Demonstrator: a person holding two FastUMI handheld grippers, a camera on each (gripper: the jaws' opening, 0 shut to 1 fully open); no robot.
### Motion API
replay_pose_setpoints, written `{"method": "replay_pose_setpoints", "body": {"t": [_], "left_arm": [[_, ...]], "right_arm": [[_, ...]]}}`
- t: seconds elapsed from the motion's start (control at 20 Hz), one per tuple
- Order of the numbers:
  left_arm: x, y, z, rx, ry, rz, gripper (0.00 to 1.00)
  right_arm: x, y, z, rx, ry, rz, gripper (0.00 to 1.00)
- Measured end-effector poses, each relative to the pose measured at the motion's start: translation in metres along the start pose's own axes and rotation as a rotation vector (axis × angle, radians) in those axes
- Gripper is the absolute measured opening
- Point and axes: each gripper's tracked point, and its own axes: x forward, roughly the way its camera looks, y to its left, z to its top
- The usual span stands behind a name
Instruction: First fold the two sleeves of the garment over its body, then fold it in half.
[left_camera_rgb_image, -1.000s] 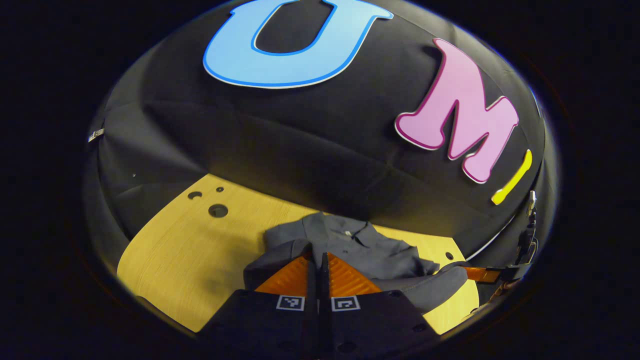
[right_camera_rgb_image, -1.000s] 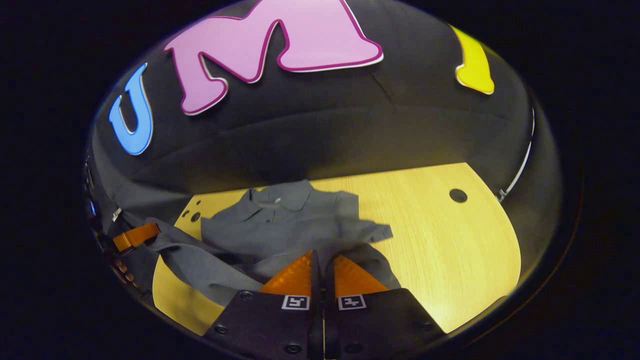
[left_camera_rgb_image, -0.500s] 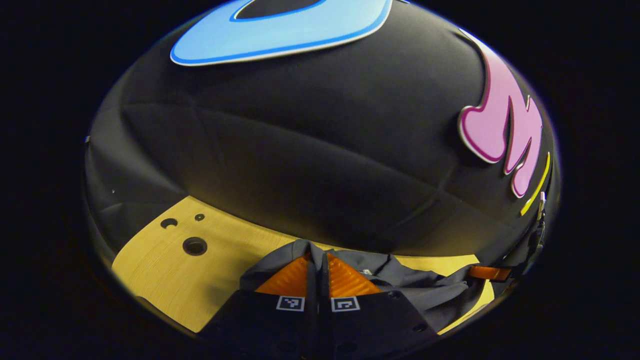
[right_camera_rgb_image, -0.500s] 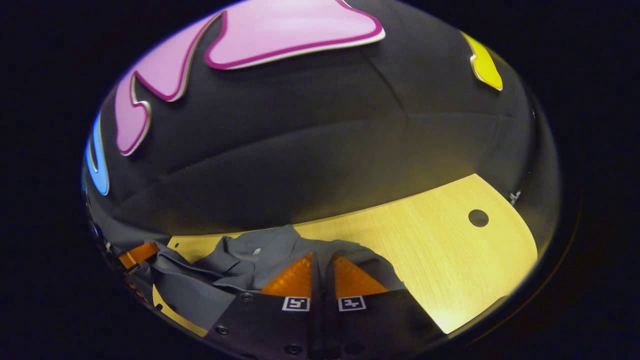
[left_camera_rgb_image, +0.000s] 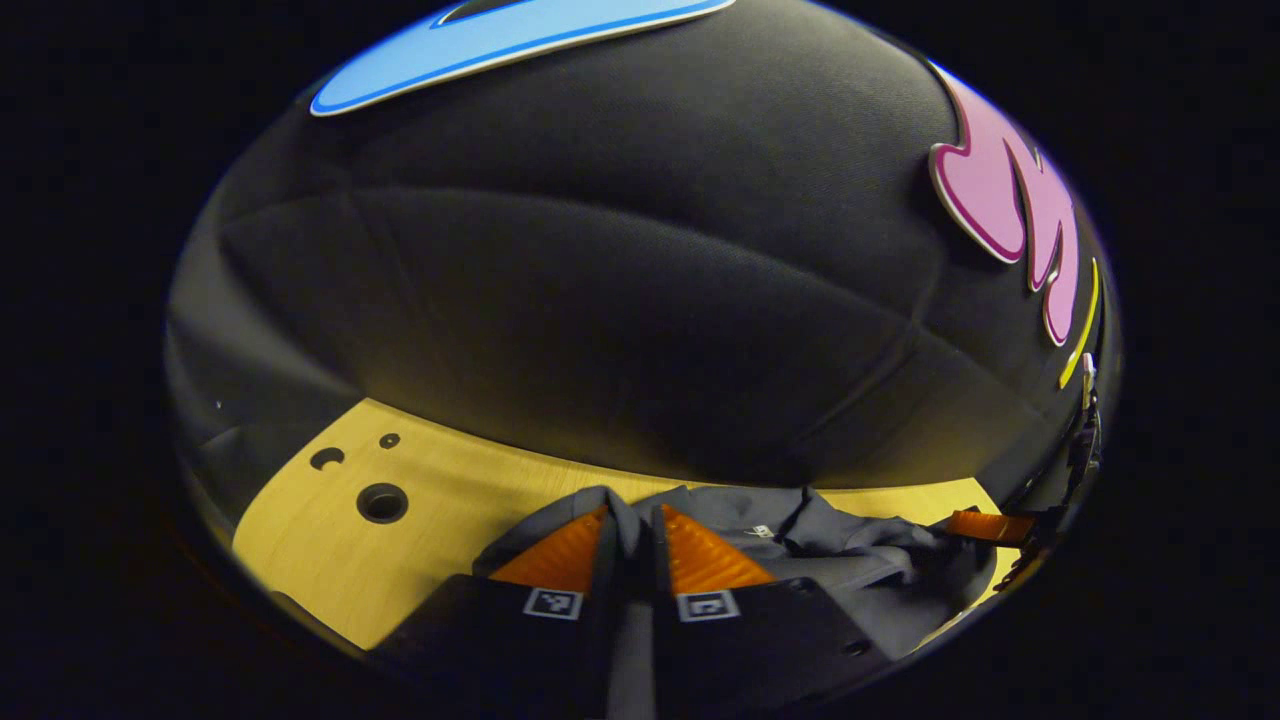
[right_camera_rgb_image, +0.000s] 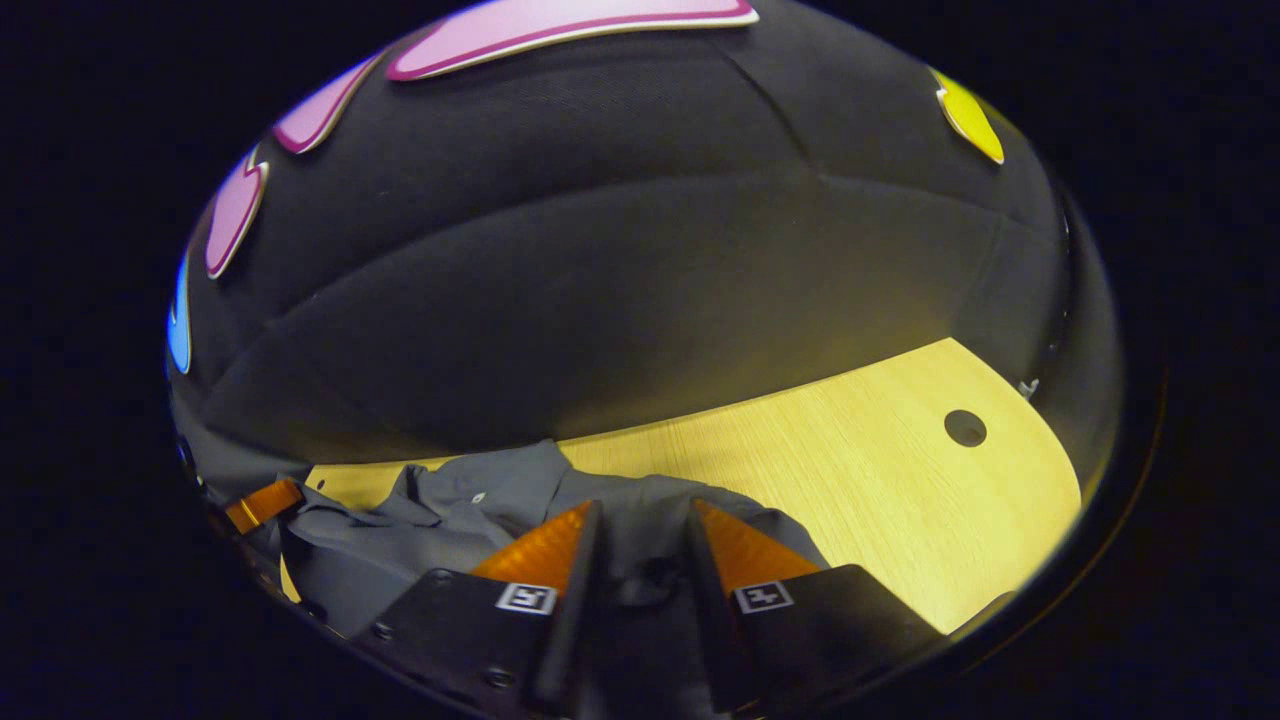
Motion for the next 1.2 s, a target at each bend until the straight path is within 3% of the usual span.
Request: {"method": "replay_pose_setpoints", "body": {"t": [0.1,0.15,0.3,0.4,0.65,0.8,1.0,1.05,1.2], "left_arm": [[-0.018,-0.005,0.01,0.019,-0.023,0.001,0.67],[-0.029,-0.008,0.016,0.026,-0.038,0.002,0.64],[-0.074,-0.013,0.032,0.045,-0.086,0.013,0.89],[-0.107,-0.017,0.043,0.069,-0.12,0.02,0.96],[-0.206,-0.029,0.069,0.143,-0.217,0.041,0.96],[-0.262,-0.04,0.069,0.133,-0.25,0.032,0.96],[-0.329,-0.051,0.056,0.098,-0.272,0.012,0.95],[-0.343,-0.052,0.053,0.098,-0.284,0.011,0.92],[-0.385,-0.05,0.036,0.117,-0.292,0.009,0.96]], "right_arm": [[-0.017,0.003,0.009,-0.06,-0.038,-0.005,1.0],[-0.031,0.005,0.016,-0.085,-0.059,-0.005,0.99],[-0.07,0.009,0.027,-0.111,-0.105,-0.003,0.99],[-0.099,0.011,0.034,-0.106,-0.134,0.0,0.99],[-0.181,0.007,0.053,-0.131,-0.222,-0.024,0.98],[-0.233,0.004,0.058,-0.134,-0.264,-0.026,0.98],[-0.293,0.004,0.046,-0.106,-0.289,-0.028,0.98],[-0.308,0.004,0.042,-0.11,-0.3,-0.028,0.98],[-0.344,0.008,0.023,-0.125,-0.328,-0.029,0.98]]}}
